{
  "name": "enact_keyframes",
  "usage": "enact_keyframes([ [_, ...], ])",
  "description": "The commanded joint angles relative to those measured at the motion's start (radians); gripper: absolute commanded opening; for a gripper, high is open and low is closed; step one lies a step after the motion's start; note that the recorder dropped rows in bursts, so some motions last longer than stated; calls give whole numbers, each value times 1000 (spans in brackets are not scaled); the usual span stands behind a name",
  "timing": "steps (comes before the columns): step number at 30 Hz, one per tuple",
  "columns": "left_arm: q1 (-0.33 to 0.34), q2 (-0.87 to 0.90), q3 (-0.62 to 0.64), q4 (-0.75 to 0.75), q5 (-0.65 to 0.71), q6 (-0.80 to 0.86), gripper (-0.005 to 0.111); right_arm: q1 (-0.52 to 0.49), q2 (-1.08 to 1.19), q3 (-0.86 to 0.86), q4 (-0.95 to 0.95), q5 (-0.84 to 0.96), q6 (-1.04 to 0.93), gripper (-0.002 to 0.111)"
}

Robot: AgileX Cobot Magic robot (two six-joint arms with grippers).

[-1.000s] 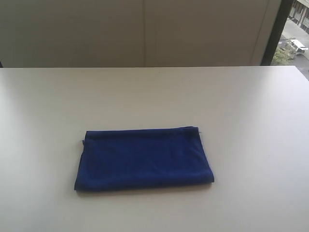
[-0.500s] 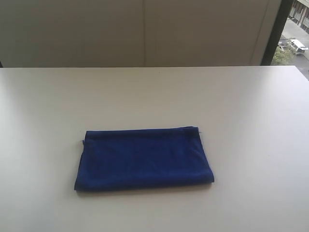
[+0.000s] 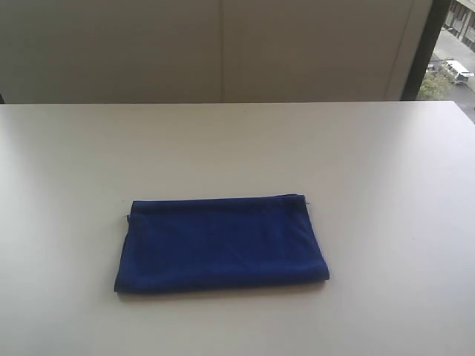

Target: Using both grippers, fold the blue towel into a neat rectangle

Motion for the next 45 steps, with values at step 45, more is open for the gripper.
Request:
enact_keyframes([
  [45,28,-4,4,50,-17,3,0,-213,-4,4,-31,-81,8,0],
])
